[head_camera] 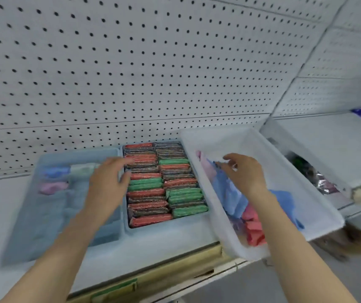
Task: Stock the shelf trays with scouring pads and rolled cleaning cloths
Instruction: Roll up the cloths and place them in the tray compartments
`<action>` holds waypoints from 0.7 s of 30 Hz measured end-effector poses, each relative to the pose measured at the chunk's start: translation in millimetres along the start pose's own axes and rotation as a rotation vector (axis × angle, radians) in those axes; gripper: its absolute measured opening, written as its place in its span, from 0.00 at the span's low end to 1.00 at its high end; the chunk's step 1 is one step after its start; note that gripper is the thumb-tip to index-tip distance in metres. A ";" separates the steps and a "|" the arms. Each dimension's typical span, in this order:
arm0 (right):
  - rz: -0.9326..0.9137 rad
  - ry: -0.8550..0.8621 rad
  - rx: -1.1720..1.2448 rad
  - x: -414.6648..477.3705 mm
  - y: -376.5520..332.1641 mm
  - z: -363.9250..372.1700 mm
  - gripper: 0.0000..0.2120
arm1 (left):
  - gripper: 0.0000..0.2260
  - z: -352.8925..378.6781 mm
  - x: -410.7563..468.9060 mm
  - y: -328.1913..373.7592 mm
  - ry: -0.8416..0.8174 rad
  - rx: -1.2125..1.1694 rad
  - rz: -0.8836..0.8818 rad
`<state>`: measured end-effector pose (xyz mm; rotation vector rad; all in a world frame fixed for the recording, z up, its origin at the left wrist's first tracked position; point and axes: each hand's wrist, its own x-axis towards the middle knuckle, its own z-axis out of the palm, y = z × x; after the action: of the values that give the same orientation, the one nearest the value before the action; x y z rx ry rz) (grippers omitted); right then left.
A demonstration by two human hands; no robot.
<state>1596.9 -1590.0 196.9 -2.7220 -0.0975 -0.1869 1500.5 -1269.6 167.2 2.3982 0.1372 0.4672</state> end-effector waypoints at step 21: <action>-0.071 -0.489 1.177 31.2 -9.7 -92.7 0.14 | 0.37 70.5 49.5 160.0 -0.431 -1.028 -0.401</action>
<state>1616.0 -1617.3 289.4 -1.5333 -0.3220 0.4057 1568.4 -1423.6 235.6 1.3562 0.1340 -0.1671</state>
